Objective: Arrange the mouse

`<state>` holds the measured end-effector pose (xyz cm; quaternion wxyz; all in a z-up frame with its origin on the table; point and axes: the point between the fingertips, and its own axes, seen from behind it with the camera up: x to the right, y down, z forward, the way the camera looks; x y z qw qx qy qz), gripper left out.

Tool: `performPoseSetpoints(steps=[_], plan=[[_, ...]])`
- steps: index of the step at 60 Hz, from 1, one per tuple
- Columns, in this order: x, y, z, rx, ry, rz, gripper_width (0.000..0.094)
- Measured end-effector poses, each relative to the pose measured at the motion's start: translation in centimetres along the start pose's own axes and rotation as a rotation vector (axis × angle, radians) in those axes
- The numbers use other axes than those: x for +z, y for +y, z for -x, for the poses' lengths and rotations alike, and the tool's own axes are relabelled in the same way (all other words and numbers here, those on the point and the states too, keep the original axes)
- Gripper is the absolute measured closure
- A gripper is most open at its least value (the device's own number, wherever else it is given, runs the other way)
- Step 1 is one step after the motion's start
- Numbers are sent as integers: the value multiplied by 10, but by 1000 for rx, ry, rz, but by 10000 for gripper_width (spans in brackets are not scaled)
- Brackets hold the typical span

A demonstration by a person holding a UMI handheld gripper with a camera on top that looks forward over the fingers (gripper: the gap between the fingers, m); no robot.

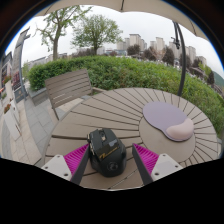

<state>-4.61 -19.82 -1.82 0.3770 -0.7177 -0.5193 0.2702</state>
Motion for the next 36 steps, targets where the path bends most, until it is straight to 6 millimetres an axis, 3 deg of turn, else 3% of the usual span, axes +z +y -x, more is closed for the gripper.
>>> performPoseSetpoints(steps=[22, 25, 27, 31, 36], plan=[[22, -13, -20, 25, 39, 14, 99], [23, -13, -20, 38, 38, 16, 158], [23, -13, -25, 38, 57, 16, 275], [22, -14, -26, 10, 68, 16, 366], [21, -15, -27, 8, 73, 20, 404]])
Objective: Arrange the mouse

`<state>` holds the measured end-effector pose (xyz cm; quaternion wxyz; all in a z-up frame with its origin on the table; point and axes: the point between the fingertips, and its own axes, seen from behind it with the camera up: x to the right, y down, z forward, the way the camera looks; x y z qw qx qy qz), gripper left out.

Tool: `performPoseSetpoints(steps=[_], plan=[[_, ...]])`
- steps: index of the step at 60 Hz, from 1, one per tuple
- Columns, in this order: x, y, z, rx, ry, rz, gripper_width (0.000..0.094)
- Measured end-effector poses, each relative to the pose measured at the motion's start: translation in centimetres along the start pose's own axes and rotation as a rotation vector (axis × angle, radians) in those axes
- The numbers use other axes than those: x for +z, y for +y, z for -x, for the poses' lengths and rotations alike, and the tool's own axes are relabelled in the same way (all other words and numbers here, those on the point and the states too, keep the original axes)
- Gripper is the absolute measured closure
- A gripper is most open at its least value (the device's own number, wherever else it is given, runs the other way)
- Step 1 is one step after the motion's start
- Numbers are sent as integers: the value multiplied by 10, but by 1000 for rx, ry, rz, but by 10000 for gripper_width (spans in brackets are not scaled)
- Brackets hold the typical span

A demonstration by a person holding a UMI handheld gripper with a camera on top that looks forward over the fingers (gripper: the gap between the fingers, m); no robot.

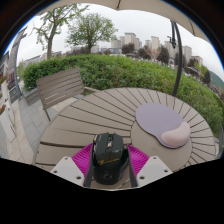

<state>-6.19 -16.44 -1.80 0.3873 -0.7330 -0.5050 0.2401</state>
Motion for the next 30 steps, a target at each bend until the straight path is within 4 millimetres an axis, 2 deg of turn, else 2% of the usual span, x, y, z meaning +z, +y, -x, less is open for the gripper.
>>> performPoseSetpoints(steps=[17, 24, 30], plan=[[-4, -2, -4, 35, -1, 46, 420], [-22, -25, -12, 53, -17, 52, 421], [-34, -63, -32, 75, -20, 35, 420]])
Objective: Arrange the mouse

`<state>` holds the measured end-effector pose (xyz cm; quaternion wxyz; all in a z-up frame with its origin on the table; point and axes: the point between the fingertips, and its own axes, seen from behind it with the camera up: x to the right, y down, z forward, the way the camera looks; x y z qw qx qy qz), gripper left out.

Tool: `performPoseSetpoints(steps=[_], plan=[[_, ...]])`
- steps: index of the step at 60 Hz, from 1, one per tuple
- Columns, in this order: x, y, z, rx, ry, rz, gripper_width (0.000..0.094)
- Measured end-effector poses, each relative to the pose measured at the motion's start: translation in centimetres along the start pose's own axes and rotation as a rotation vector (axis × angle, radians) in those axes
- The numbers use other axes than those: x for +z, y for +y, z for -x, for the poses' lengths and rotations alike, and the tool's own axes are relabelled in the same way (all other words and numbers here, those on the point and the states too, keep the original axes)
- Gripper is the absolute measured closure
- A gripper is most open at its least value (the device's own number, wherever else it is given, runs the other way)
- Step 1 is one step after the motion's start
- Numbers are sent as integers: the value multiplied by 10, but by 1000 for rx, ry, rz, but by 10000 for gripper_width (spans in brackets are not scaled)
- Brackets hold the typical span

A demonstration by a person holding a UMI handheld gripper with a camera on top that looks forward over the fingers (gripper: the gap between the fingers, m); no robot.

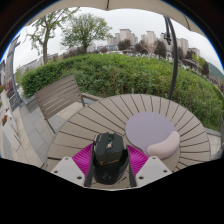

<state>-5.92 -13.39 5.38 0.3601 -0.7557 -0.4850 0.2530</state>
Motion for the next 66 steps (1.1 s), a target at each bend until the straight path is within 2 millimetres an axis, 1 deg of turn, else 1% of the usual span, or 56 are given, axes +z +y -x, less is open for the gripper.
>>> performPoseSetpoints(steps=[4, 6, 9, 12, 14, 16, 18, 22, 25, 28, 29, 32, 34, 35, 36, 37, 38, 40, 41, 43, 45, 46, 48, 50, 55, 62, 66], plan=[[-4, -33, -19, 22, 9, -33, 421], [-1, -49, -30, 15, 16, -48, 421], [4, -74, -52, 12, 43, -83, 421], [17, -92, -76, -12, 71, -99, 421], [27, -101, -90, -7, 89, -104, 421], [39, -107, -104, -4, 98, -108, 422], [52, -110, -122, -10, 116, -105, 422], [84, -107, -148, -36, 137, -94, 421], [108, -91, -162, -49, 131, -54, 422], [129, -76, -169, -42, 114, -14, 422], [137, -67, -170, -44, 111, -3, 421], [150, -53, -177, -40, 108, 33, 417], [157, -43, -177, -47, 96, 59, 406], [160, -42, -176, -49, 85, 59, 385], [160, -46, -175, -44, 76, 33, 379], [160, -46, -177, -46, 76, 31, 348], [160, -46, -178, -52, 79, 31, 293], [159, -45, -180, -75, 84, 38, 234], [157, -47, -182, -84, 92, 38, 189], [152, -50, -187, -95, 110, 44, 66], [141, -50, -187, -91, 115, 54, 100], [134, -50, -185, -81, 109, 63, 101], [120, -53, -181, -54, 83, 84, 84], [98, -53, -173, -22, 55, 104, 72], [34, -56, -165, 14, 29, 151, 82], [-71, -56, -169, 6, 41, 203, 81], [-120, -54, -166, -6, 37, 210, 73]])
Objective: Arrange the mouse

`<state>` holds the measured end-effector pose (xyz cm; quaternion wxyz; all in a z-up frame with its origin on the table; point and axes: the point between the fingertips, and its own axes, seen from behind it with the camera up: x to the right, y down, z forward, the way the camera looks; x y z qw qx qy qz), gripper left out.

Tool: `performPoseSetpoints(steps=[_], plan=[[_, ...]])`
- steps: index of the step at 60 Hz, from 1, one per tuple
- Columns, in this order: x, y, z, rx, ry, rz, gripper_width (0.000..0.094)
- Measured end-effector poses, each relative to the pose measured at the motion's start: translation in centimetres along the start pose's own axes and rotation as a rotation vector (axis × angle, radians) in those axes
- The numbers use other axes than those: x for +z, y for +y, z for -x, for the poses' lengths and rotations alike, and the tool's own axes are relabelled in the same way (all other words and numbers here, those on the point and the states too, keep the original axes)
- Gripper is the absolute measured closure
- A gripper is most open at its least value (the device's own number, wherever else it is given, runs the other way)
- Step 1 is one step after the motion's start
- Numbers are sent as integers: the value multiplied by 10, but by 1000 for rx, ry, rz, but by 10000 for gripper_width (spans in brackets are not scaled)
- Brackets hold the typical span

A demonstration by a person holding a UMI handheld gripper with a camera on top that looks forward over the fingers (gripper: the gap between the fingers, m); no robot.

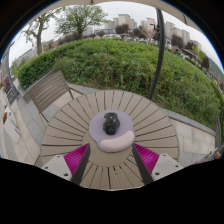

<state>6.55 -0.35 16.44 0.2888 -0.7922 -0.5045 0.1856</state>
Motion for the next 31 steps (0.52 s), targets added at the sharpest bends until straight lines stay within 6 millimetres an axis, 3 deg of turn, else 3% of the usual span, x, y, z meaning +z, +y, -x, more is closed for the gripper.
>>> performPoseSetpoints(steps=[7, 14, 31], plan=[[-64, 19, 1, -53, -17, -3, 77], [-100, 20, -6, -71, -3, -51, 81], [-121, 6, -16, -74, -8, -133, 81]])
